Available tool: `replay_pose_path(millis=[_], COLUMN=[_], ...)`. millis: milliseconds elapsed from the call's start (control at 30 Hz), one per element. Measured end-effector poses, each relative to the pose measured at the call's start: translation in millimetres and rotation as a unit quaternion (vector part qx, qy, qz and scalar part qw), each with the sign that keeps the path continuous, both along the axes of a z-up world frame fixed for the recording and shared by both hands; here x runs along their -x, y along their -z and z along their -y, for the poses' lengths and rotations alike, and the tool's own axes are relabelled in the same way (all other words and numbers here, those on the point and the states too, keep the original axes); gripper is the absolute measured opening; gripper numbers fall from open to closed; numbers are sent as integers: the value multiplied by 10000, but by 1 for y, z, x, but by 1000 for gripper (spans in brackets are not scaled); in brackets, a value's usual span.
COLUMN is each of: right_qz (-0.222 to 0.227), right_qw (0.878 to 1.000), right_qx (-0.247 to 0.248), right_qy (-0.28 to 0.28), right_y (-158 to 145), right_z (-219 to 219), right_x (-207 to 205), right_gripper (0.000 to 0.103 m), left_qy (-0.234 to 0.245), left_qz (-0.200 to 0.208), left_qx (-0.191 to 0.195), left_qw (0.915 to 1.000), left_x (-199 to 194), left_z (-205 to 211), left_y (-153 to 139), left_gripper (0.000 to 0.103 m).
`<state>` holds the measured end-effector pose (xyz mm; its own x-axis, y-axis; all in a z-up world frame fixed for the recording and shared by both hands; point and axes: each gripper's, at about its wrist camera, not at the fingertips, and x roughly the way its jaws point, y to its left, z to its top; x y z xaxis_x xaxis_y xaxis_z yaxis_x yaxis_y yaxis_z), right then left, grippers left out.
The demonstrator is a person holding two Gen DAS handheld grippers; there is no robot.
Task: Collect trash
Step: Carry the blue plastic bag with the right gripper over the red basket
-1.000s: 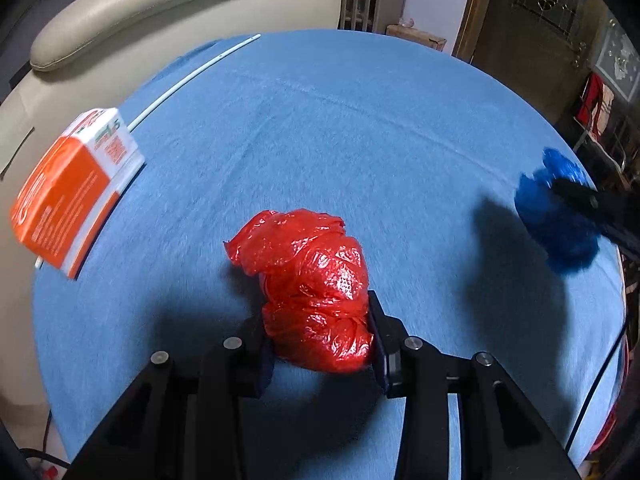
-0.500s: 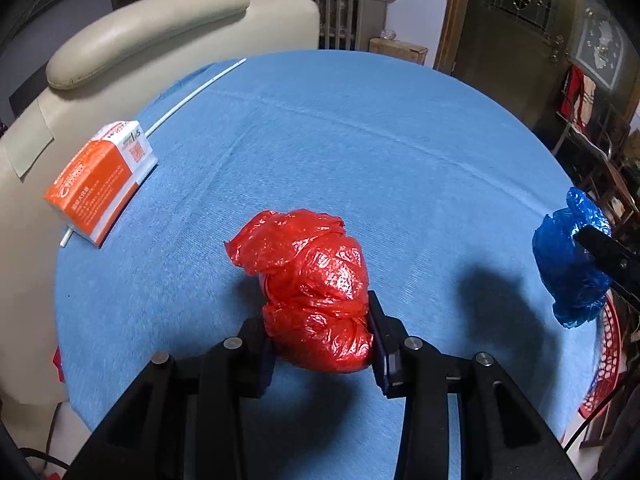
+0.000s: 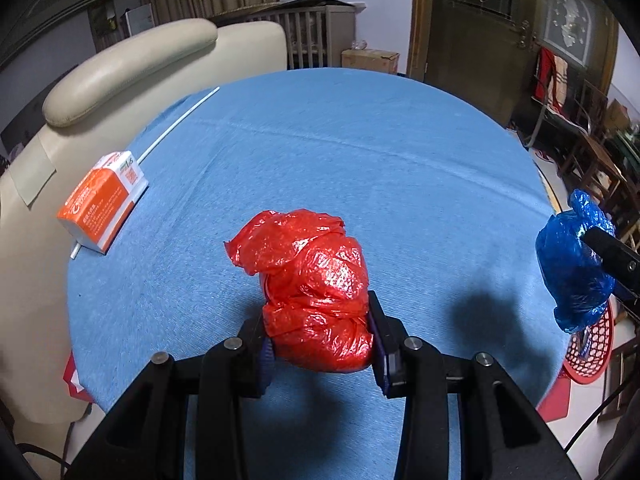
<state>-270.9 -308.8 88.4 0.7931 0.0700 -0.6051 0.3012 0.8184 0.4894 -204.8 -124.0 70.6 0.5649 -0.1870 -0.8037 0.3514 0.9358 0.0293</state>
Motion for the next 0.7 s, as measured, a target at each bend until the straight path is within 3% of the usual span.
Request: replay_pose_path(millis=[700], right_qz=[97], right_qw=[9981], right_qx=[-436], right_qy=[428], right_y=[10], right_z=[35], right_x=[32], right_gripper=[60], left_qy=[397], left_qz=[188], left_qx=[-211], left_qw=[9988], left_x=[15], left_z=[31], left_y=[-8], left_gripper=[41])
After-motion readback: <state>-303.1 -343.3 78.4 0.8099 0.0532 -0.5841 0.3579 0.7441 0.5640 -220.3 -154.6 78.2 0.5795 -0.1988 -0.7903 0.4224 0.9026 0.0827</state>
